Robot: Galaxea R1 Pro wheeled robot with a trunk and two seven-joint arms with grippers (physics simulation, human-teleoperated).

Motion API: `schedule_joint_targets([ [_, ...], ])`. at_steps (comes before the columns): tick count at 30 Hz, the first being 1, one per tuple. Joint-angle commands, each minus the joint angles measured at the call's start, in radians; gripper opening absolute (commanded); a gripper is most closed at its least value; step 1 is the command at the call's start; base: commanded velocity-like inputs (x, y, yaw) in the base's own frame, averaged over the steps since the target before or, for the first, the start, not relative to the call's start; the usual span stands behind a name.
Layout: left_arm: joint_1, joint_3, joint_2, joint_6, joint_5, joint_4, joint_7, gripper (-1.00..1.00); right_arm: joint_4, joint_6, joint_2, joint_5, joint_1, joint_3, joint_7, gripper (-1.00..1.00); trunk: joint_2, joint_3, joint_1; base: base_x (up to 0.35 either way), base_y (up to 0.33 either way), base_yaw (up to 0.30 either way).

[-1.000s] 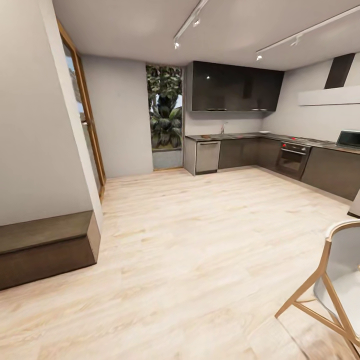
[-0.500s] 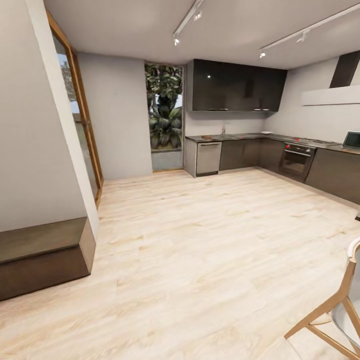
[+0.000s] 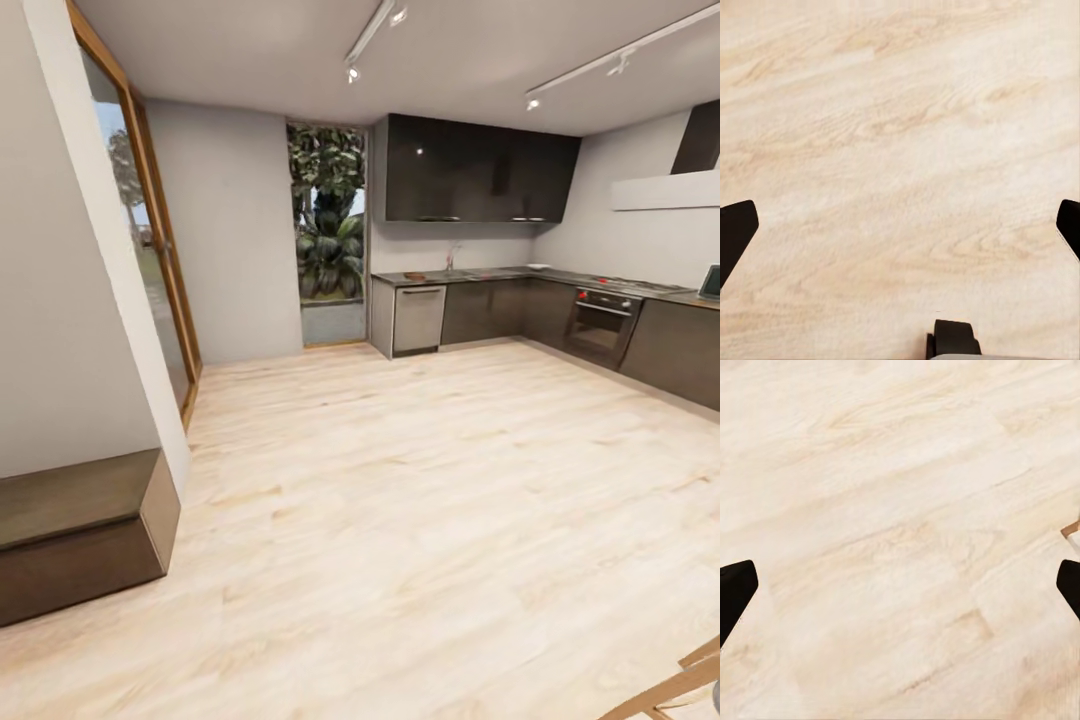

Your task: In the kitchen, take the Vidalia onion out of the sink, dice it on the chopping board with the paring knife, put the diced onion into the bowl on the countertop, then place both the paring knife and the chopping board into the sink.

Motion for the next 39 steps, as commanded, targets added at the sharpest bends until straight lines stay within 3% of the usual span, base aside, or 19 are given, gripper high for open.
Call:
schedule_joint_targets([
  [1,0.0,0.001,-0.001,-0.002,0.0,-0.001,0.0,1.0,0.0,-0.002,0.0,0.001,0.0,0.0,-0.003,1.0,0.0,-0.001,0.001,0.323,0.0,0.0],
  [39,0.0,0.001,-0.001,-0.002,-0.001,0.001,0.0,1.0,0.0,-0.002,0.0,0.001,0.0,0.001,-0.003,1.0,0.0,-0.001,0.001,0.324,0.0,-0.012],
])
